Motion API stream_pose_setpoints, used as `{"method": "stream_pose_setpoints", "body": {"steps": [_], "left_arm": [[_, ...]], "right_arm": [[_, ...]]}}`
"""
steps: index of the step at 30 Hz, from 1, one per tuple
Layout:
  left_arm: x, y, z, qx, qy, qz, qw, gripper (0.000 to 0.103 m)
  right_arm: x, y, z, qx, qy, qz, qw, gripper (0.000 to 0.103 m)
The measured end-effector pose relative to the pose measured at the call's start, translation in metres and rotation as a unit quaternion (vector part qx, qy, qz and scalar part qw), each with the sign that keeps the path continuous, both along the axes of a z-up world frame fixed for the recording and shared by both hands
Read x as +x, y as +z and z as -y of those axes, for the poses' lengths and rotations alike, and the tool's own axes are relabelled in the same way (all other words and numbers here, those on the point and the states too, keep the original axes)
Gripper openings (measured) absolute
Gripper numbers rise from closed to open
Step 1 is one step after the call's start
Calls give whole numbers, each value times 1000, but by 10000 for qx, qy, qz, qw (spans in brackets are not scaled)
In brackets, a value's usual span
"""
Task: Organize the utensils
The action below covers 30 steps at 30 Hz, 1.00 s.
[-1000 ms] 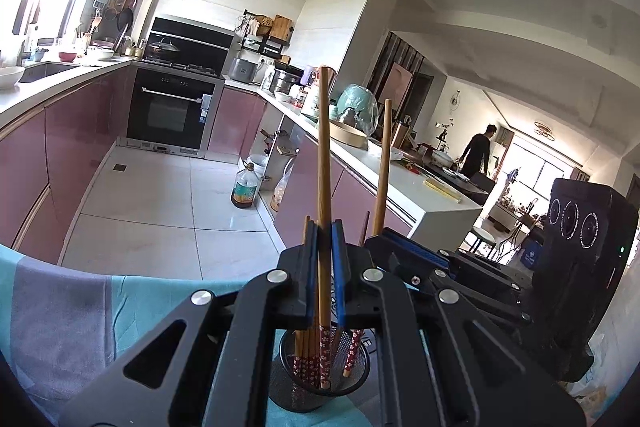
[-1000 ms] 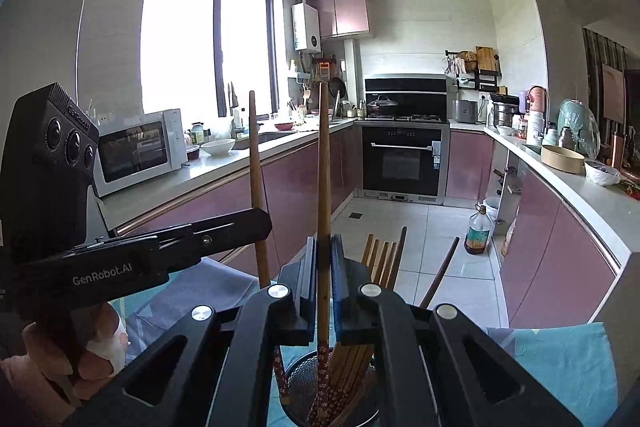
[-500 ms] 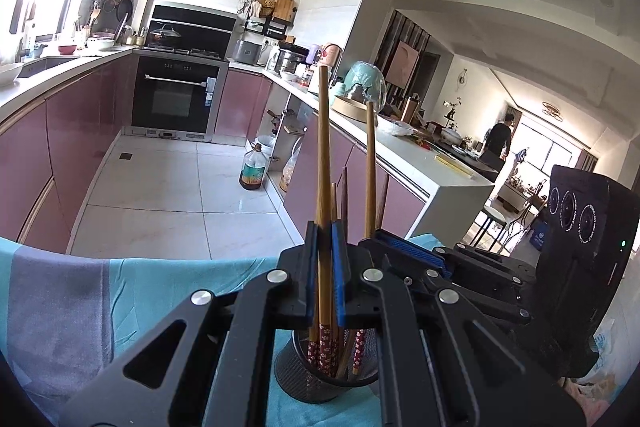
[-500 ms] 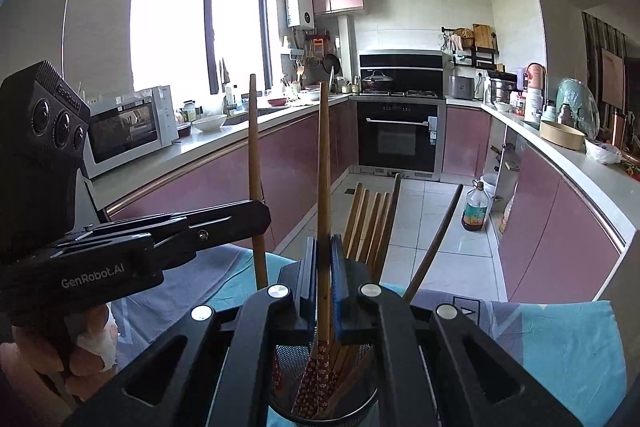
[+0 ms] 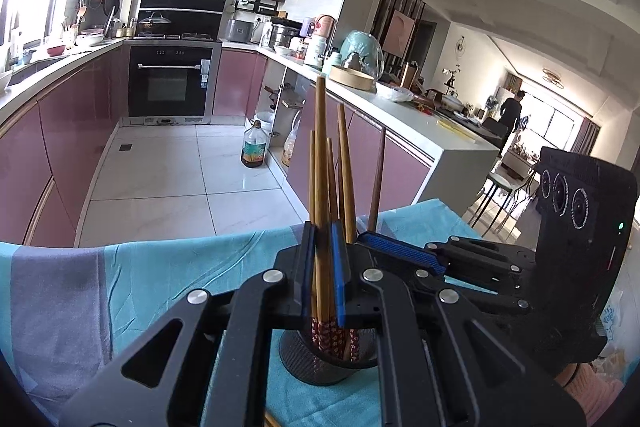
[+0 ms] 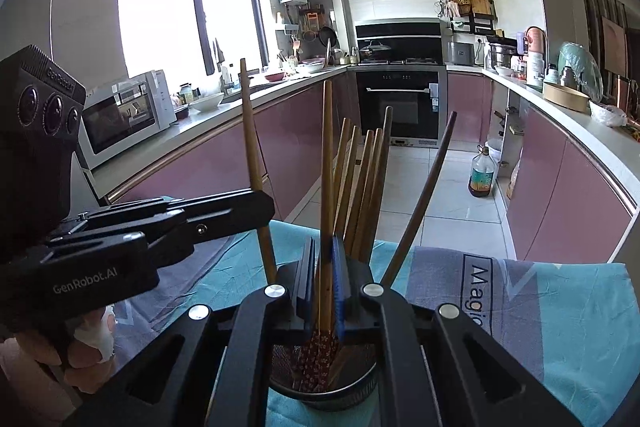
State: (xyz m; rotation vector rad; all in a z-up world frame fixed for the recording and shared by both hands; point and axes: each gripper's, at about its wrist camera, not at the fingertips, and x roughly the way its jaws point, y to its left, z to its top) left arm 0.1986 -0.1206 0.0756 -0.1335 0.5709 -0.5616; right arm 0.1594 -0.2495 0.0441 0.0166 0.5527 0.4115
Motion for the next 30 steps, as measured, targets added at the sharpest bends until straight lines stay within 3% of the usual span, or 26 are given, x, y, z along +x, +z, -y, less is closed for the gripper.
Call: {"method": "stream_pose_setpoints", "body": {"steps": [10, 22, 28, 30], "left_arm": [[-11, -18, -5, 256, 61, -57, 9996, 38], [-46, -34, -34, 412, 431, 77, 9982, 60], [-67, -49, -45, 546, 634, 88, 9965, 72], [-75, -54, -48, 621, 727, 80, 9954, 78]], "right_arm": [[-15, -7, 8, 163, -60, -55, 9998, 27], [-34, -15, 9, 238, -21, -10, 9997, 53], [-49, -20, 2, 239, 31, 58, 9997, 74], [-55, -22, 1, 245, 54, 124, 9996, 86]]}}
